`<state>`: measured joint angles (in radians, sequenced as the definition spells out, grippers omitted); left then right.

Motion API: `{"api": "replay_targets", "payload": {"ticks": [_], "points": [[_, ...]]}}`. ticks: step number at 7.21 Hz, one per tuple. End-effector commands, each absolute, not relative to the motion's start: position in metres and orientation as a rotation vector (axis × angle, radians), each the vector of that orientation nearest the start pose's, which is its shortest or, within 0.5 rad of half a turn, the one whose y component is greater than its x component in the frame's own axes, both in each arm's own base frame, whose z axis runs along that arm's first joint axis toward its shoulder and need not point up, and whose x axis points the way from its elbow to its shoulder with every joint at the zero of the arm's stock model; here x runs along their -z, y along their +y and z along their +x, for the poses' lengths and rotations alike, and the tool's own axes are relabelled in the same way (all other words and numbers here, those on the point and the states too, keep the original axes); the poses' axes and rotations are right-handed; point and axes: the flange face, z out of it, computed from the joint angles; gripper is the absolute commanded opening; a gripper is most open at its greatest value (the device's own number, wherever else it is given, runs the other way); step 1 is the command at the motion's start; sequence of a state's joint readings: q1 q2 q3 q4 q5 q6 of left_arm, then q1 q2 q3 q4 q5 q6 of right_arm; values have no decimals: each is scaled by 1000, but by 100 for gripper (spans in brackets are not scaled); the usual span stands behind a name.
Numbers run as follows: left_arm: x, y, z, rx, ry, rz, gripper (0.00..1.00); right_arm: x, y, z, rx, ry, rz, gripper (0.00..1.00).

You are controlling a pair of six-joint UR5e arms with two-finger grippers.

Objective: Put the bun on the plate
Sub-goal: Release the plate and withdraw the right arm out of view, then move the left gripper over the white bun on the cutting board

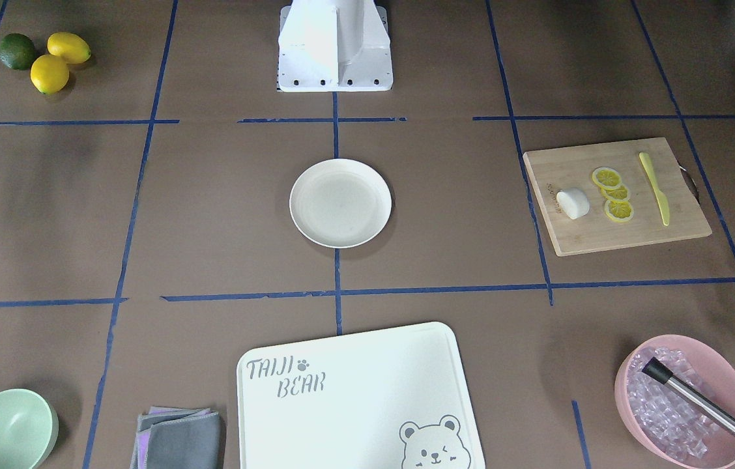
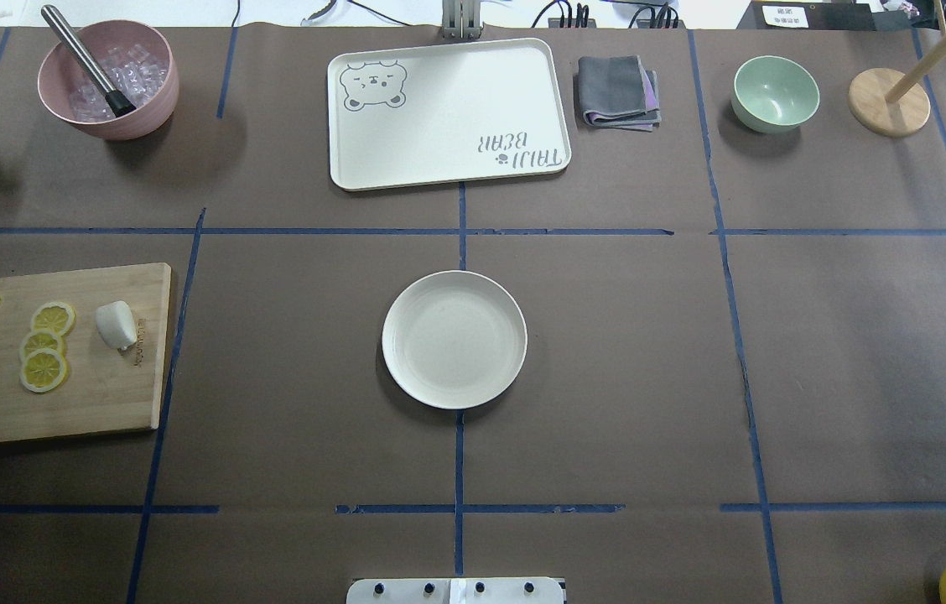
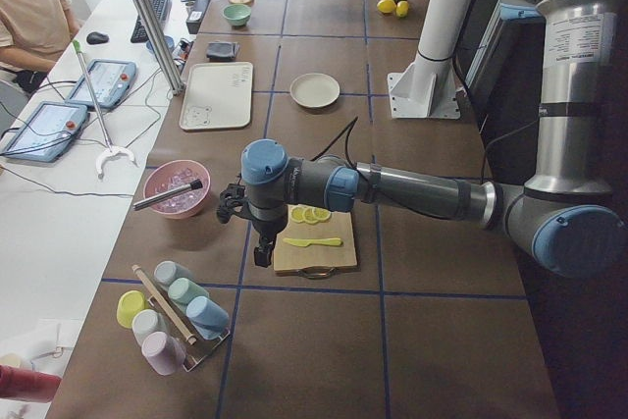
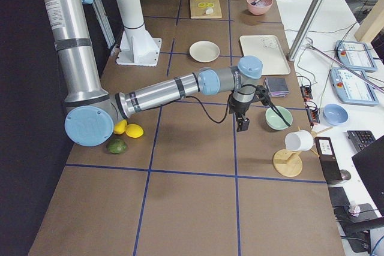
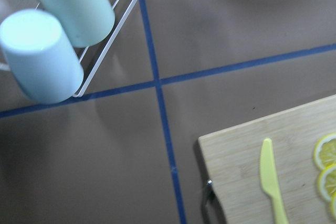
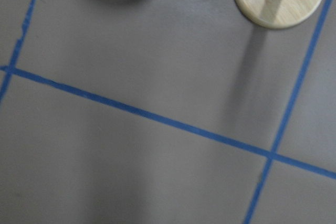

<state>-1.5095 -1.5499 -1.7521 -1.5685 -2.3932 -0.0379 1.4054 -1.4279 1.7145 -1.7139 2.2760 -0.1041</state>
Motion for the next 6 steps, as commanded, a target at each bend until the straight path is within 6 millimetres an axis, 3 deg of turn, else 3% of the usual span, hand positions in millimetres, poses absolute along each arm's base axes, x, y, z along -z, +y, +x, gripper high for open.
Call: {"api": "replay_targets", "payload": {"ticks": [1, 2, 3, 4, 5, 6], "points": [[-554, -497, -27, 3, 885, 92, 100, -607, -492, 50, 289, -702, 79, 100], [-536, -504, -5, -79, 895, 177, 100, -640, -458, 68, 227, -702, 24, 100], [-527, -504, 55, -151, 916, 147, 100, -651, -438, 80, 186, -707, 8, 100], [-507, -506, 101, -142, 924, 98, 100, -648, -421, 81, 176, -708, 8, 100], [-485, -500, 140, -101, 910, 60, 100, -633, -417, 80, 124, -705, 13, 100], [-479, -487, 188, -81, 830, 50, 100, -631, -415, 80, 115, -705, 10, 100]]}}
